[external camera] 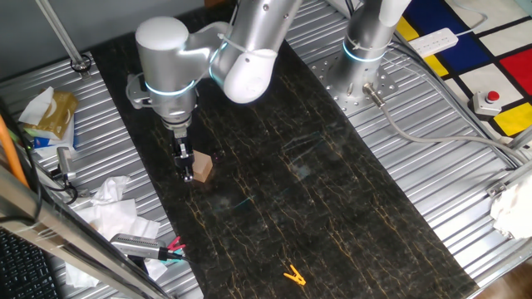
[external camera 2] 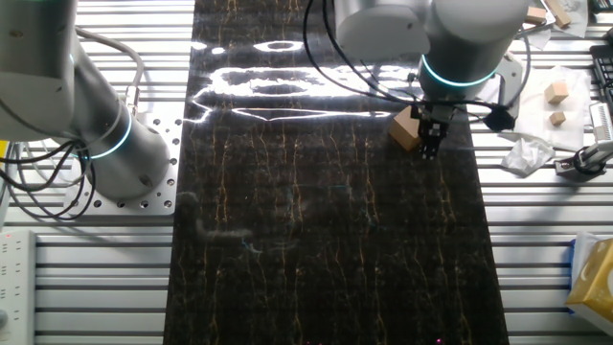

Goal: Use the gripper to push the small block from left to right

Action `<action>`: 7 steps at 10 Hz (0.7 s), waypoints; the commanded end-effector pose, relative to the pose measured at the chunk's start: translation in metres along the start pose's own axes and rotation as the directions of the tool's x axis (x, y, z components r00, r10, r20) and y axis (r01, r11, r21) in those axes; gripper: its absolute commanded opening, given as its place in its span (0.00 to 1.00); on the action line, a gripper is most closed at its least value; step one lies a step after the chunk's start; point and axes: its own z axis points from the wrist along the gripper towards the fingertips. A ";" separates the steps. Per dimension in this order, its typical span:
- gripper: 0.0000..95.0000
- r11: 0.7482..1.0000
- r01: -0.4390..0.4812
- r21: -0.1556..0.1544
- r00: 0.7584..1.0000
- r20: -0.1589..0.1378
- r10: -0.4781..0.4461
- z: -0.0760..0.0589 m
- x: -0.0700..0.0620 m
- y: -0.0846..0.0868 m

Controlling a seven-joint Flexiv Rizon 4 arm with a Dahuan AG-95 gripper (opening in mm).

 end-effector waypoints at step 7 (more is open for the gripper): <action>1.00 0.999 -0.034 -0.012 0.999 0.012 0.034 0.002 0.005 0.012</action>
